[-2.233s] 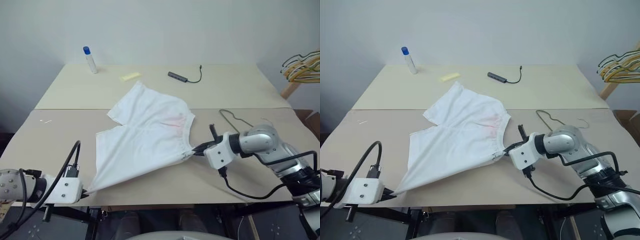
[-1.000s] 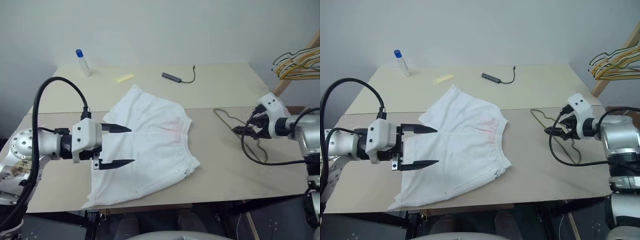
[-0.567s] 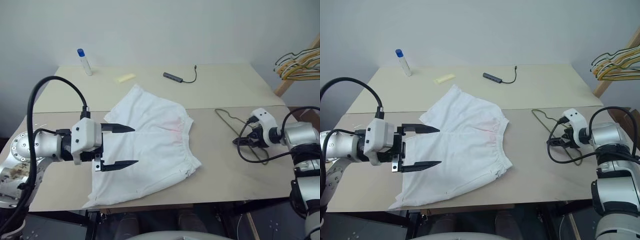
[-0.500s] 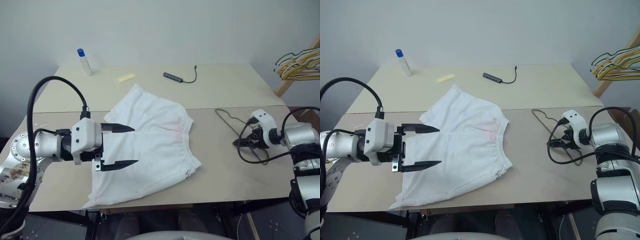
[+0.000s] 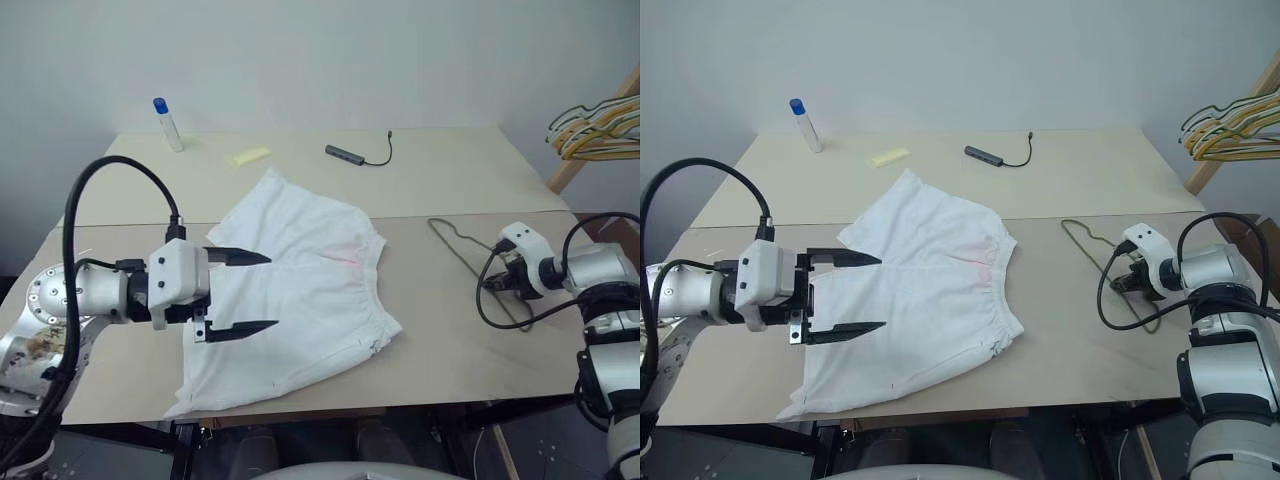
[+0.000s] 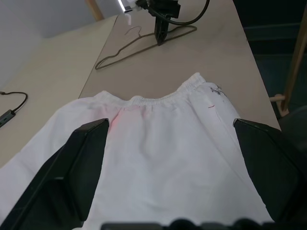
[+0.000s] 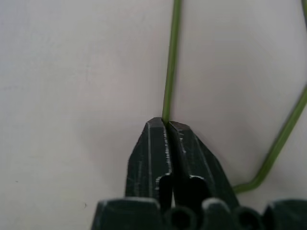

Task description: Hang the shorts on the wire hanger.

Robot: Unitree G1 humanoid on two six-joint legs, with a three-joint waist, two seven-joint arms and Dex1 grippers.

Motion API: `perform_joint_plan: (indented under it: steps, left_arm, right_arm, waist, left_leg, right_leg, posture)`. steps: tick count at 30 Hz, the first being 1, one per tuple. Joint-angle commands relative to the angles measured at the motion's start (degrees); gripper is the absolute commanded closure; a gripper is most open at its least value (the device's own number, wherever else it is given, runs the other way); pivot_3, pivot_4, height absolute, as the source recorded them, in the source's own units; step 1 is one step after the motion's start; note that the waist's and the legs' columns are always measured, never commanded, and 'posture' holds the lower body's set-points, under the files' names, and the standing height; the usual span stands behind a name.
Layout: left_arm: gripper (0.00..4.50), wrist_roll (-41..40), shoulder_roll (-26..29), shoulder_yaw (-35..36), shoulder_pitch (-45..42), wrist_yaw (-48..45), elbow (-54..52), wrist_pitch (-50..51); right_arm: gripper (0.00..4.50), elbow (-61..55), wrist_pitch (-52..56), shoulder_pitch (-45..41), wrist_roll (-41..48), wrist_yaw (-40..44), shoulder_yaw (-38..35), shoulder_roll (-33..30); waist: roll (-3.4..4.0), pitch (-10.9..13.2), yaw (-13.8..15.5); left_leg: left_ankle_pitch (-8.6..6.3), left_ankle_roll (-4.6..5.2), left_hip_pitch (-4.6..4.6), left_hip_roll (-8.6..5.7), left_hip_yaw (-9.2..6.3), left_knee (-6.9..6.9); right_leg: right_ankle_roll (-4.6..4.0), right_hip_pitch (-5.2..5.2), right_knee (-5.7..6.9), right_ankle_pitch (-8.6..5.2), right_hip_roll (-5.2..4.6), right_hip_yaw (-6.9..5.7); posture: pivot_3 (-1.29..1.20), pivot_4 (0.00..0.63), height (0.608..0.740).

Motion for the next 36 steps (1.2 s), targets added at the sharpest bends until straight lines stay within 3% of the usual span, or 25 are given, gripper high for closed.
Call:
perform_joint_plan:
  steps: [1, 5, 11, 16, 19, 27, 31, 36]
  left_arm:
    - [0.00, 2.38, -0.88, -0.66, -2.06, 3.40, -0.34, -0.38]
    - [0.00, 2.66, -6.68, -3.34, -6.44, 14.58, 0.21, 8.27]
    - [0.00, -7.49, -21.96, -3.52, -11.14, 29.99, 0.89, 23.61]
    - [0.00, -16.95, -39.05, 1.60, -17.19, 48.25, 6.17, 32.05]
    - [0.00, -21.02, -45.09, 5.69, -20.72, 55.27, 9.45, 32.59]
    - [0.00, -21.20, -45.72, 5.09, -24.03, 57.21, 12.38, 31.14]
    - [0.91, -20.45, -44.28, 3.65, -24.41, 53.82, 12.69, 29.75]
    - [2.52, -19.21, -41.19, 0.96, -24.46, 49.04, 12.30, 28.88]
  right_arm:
    - [4.48, 0.07, -0.59, -0.93, -0.48, -2.24, -1.36, 0.77]
    - [4.48, -6.93, 1.19, -0.48, 1.80, -6.05, -5.61, 0.90]
    - [4.48, -36.65, 4.78, 7.74, 8.62, -8.76, -13.41, 1.61]
    - [4.48, -62.13, 4.53, 15.25, 12.38, -13.71, -14.55, 7.17]
    - [4.48, -71.68, 2.52, 18.78, 11.69, -16.80, -12.32, 10.56]
    - [4.48, -83.53, 6.80, 20.15, 11.64, -24.99, -7.13, 19.25]
    - [4.50, -85.82, 4.55, 21.98, 10.54, -23.93, -3.14, 17.85]
    - [4.50, -87.28, 5.38, 22.56, 11.71, -23.51, -2.43, 17.50]
  waist:
    - [-0.01, -0.01, 0.01]
    - [-0.02, -0.01, 0.05]
    - [0.11, -0.03, 0.30]
    - [0.06, -0.06, 1.12]
    - [0.05, -0.06, 1.67]
    - [0.05, -0.06, 1.71]
    - [0.05, -0.06, 1.72]
    - [0.05, -0.06, 1.30]
  left_leg:
    - [0.00, 0.00, 0.01, 0.00, 0.00, 0.01]
    - [0.00, 0.00, 0.01, -0.01, -0.04, 0.15]
    - [-0.06, 0.05, -0.19, -0.03, -0.29, 0.23]
    - [-0.10, 0.00, -0.33, -0.16, -0.51, 0.34]
    - [-0.10, -0.01, -0.35, -0.23, -0.59, 0.35]
    - [-0.10, -0.05, -0.36, -0.37, -0.65, 0.34]
    - [-0.08, -0.08, -0.38, -0.45, -0.71, 0.34]
    - [-0.08, -0.07, -0.39, -0.45, -0.72, 0.32]
  right_leg:
    - [0.00, 0.02, 0.00, 0.00, 0.00, 0.00]
    - [0.03, 0.09, 0.03, 0.02, 0.00, -0.01]
    - [0.12, -0.01, 0.14, 0.00, 0.01, -0.05]
    - [0.19, -0.01, 0.12, 0.00, -0.08, -0.12]
    - [0.21, -0.01, 0.15, 0.01, -0.10, -0.15]
    - [0.20, -0.02, 0.09, 0.00, -0.14, -0.14]
    - [0.20, -0.02, 0.06, 0.00, -0.19, -0.18]
    - [0.21, -0.01, 0.01, -0.01, -0.17, -0.20]
  posture:
    - [-0.01, 0.000, 0.740]
    - [-0.01, 0.000, 0.740]
    - [-0.01, 0.000, 0.740]
    - [-0.02, 0.000, 0.740]
    - [-0.02, 0.000, 0.740]
    - [-0.04, 0.000, 0.740]
    - [-0.05, 0.000, 0.740]
    - [-0.07, 0.000, 0.740]
